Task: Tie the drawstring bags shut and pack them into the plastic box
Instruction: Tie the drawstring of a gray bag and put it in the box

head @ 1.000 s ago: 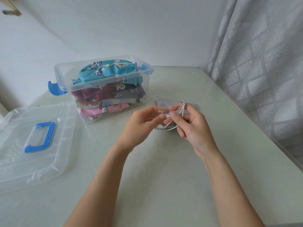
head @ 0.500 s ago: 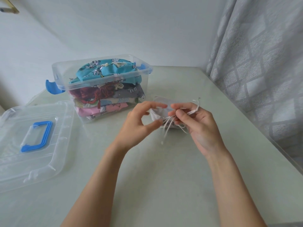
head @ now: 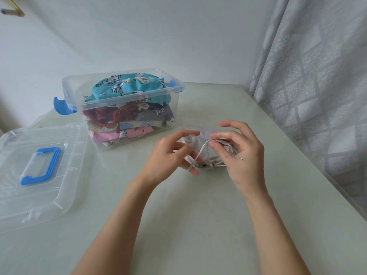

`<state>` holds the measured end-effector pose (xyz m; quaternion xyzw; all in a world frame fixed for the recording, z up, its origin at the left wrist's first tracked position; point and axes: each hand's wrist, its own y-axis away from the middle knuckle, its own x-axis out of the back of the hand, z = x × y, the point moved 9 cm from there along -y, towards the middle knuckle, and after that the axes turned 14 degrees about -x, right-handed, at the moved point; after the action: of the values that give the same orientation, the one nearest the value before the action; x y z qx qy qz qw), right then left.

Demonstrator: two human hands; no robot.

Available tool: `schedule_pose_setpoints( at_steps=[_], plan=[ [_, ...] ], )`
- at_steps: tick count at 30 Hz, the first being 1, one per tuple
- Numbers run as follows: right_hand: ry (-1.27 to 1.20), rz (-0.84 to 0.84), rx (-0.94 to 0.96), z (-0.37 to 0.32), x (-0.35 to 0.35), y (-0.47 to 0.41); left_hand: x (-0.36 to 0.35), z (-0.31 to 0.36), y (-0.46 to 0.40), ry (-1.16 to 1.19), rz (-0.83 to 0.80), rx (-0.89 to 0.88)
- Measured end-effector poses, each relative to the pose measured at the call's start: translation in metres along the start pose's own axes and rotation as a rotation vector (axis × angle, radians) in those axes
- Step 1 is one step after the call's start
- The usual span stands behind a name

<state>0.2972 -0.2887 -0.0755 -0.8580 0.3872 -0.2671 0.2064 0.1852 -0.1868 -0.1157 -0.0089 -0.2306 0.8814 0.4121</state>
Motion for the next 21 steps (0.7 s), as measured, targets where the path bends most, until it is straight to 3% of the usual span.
schedule_pose_setpoints(
  at_steps=[5, 11, 16, 21],
  plan=[
    [-0.015, -0.044, 0.080, -0.012, -0.006, 0.003, -0.009, -0.003, 0.000, -0.096, -0.092, -0.028],
    [-0.063, -0.045, -0.021, 0.001, -0.003, 0.001, 0.015, 0.005, -0.004, -0.042, 0.174, -0.105],
    [0.075, -0.038, -0.096, 0.021, -0.001, -0.002, 0.023, -0.010, -0.004, 0.221, 0.304, -0.012],
    [0.064, 0.018, -0.258, 0.047, 0.017, -0.010, 0.042, -0.039, -0.006, 0.796, 0.585, 0.068]
  ],
)
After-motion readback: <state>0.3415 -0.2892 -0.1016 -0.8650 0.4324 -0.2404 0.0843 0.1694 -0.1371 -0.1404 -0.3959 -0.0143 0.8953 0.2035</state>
